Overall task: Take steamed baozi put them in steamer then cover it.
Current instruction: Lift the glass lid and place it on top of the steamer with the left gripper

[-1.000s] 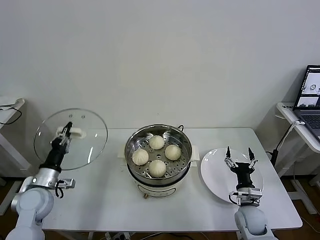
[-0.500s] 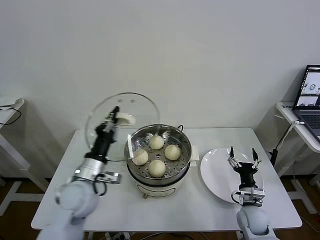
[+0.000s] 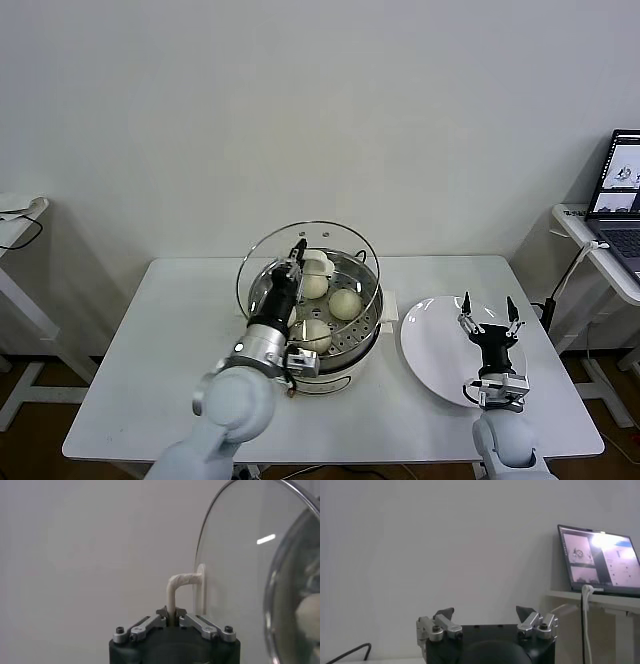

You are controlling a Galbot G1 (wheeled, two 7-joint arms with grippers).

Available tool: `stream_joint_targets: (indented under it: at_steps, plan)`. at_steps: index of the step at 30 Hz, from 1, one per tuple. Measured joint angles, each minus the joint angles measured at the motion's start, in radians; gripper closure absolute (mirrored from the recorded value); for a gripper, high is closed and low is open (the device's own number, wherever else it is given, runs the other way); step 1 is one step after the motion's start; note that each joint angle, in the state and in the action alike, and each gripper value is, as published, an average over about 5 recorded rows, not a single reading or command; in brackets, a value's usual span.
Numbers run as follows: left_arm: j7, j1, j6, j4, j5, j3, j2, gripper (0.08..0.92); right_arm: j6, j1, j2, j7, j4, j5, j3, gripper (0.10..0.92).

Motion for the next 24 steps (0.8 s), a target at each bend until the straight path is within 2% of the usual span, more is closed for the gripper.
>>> stream_joint_targets:
  at_steps: [12, 24]
  plan:
    - [0.049, -0.006, 0.046, 0.074, 0.091, 0.043, -0.049, 0.808, 0.000, -0.001, 0.000, -0.005, -0.003, -0.001, 0.008, 0.203]
    - [0.055, -0.006, 0.054, 0.125, 0.119, 0.049, -0.081, 0.808, 0.005, -0.003, 0.000, -0.018, -0.007, -0.001, 0.008, 0.203]
